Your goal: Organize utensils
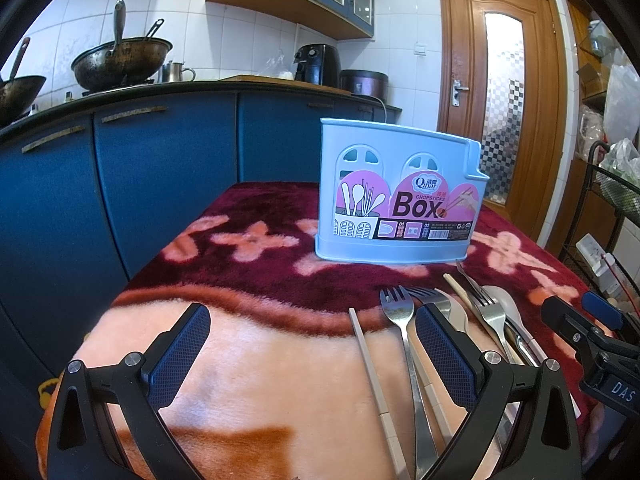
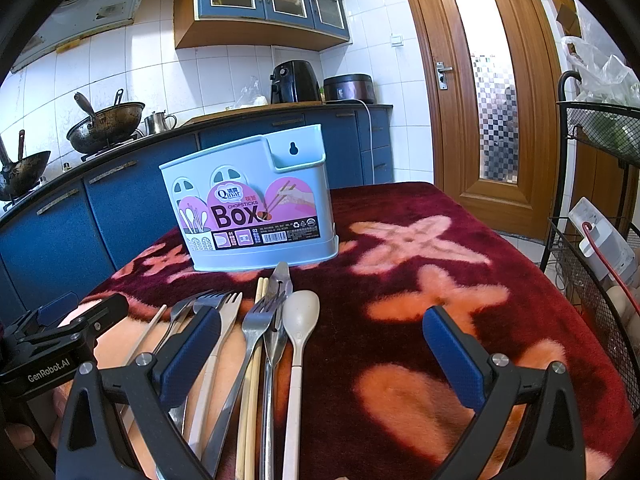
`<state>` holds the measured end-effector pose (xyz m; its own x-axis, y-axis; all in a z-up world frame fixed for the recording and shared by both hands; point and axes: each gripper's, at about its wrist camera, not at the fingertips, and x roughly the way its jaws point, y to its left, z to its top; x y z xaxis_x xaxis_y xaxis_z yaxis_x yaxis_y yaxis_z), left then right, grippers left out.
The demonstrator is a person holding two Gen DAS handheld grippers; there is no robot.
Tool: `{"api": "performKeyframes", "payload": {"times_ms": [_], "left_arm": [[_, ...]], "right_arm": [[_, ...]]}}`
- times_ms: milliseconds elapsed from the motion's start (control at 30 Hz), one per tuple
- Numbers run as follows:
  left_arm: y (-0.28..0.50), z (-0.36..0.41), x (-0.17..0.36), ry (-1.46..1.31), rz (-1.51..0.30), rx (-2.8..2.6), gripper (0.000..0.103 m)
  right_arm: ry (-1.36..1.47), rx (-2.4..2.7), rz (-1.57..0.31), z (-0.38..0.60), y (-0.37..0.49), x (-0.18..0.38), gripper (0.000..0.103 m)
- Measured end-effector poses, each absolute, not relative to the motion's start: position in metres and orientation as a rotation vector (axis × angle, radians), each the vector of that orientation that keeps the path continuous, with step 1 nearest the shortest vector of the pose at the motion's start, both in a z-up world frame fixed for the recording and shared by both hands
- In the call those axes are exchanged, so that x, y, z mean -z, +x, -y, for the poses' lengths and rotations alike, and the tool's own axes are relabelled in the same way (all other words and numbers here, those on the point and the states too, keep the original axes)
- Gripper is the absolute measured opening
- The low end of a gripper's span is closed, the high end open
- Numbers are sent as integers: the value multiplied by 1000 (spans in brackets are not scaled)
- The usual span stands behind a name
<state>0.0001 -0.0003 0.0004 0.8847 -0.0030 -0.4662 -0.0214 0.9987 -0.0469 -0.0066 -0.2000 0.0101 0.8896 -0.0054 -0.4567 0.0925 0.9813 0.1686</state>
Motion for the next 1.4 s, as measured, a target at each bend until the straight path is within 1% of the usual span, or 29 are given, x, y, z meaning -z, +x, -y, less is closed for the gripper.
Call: {"api": "performKeyframes", "payload": {"times_ms": [633, 800, 900, 1033, 1100, 1167, 1200, 1233, 1267, 1300, 1367, 1400], "left_arm": [[-1, 0, -1, -55, -485, -11, 102], [4, -2, 2, -56, -529, -4, 102], [9, -4, 3, -56, -579, 12, 102], [13, -4, 8, -72, -655, 50, 102], [16, -4, 11, -70, -690, 56, 98], [20, -3, 13, -68, -726, 68, 87], [23, -3, 15, -69, -747, 77, 84], [26, -3, 17, -70, -766, 84, 76], [28, -3, 19, -70, -788, 86, 72], [31, -3, 20, -65, -803, 83, 72], [33, -3, 19, -51, -814, 88, 71], [34, -1, 19, -39, -826, 94, 71]], "right_arm": [[208, 47, -492, 205, -4, -10, 103], [231, 36, -539, 205, 0, -11, 103], [237, 23, -565, 208, 1, -11, 101], [216, -1, -604, 206, 1, -12, 93], [208, -16, -630, 206, 4, -12, 88], [202, -29, -667, 207, 8, -12, 83], [201, -36, -690, 206, 9, -11, 80], [198, -38, -707, 207, 14, -10, 79], [193, -37, -721, 207, 15, -9, 78], [183, -35, -738, 206, 17, -8, 77], [167, -32, -767, 206, 21, -7, 70], [162, -35, -788, 207, 23, -6, 69]]}}
